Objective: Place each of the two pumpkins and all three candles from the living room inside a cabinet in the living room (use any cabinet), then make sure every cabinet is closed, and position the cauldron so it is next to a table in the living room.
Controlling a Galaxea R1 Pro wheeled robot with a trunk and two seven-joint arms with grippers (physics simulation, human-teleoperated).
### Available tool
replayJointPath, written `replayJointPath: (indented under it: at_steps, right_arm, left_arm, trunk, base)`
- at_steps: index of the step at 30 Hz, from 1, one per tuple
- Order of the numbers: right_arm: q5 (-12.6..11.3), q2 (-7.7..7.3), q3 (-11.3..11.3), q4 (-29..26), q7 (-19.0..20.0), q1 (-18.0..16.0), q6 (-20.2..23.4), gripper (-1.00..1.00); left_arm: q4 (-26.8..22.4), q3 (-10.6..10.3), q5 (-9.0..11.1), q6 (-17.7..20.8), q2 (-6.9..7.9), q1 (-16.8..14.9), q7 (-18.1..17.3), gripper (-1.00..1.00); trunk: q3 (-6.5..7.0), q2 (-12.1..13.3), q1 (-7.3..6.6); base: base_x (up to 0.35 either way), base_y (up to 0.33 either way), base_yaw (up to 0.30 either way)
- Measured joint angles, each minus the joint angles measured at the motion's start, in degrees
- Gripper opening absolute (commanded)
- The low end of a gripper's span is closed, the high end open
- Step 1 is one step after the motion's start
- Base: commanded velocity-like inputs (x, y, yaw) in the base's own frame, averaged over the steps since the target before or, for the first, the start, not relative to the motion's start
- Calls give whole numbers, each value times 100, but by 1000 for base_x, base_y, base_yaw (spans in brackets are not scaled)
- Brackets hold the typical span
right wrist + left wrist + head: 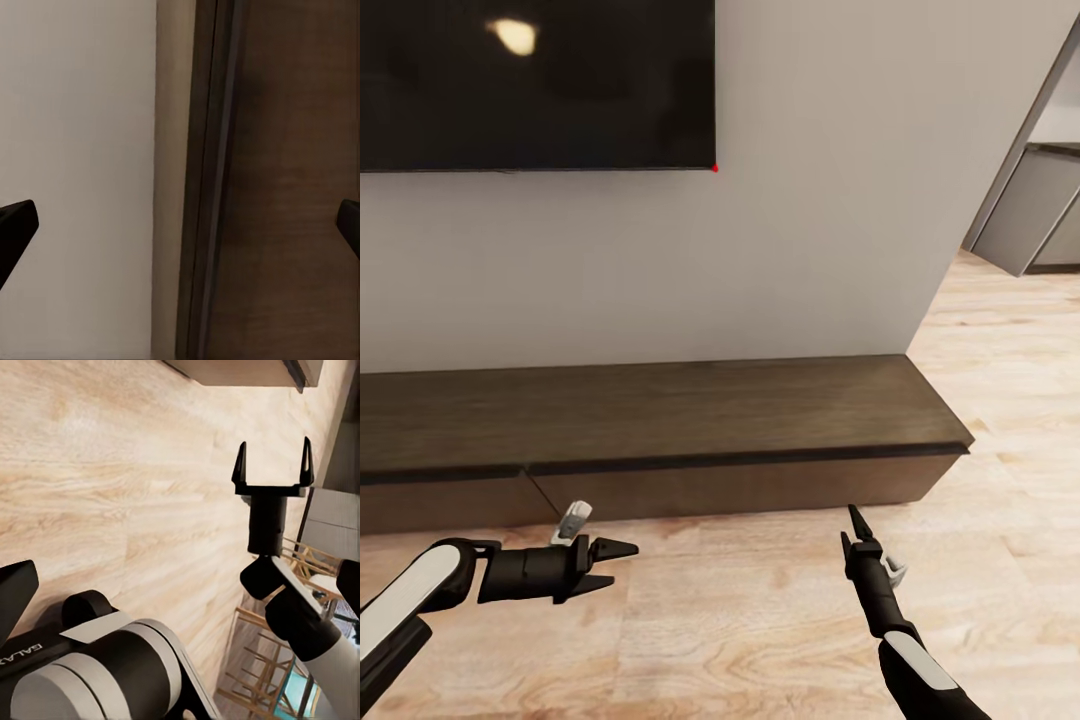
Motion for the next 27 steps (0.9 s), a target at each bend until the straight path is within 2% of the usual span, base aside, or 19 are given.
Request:
replayJointPath:
  at_steps: [8, 13, 27]
  right_arm:
    - [32, 0, 38, -21, 165, 0, 0, 100]
    - [35, 0, 62, -25, 285, 0, 0, 100]
    - [68, 0, 67, -26, 304, 0, 0, 100]
  left_arm:
    - [-37, -140, 70, 0, 4, 2, 0, 100]
    - [-41, -153, 76, 0, 4, 2, 0, 100]
    - [-40, -156, 77, 0, 5, 3, 0, 100]
  trunk:
    - [-144, -321, 176]
    - [-233, -521, 286]
    - [-485, -1083, 593]
  base:
    - [0, 0, 0]
    - [0, 0, 0]
    - [0, 0, 0]
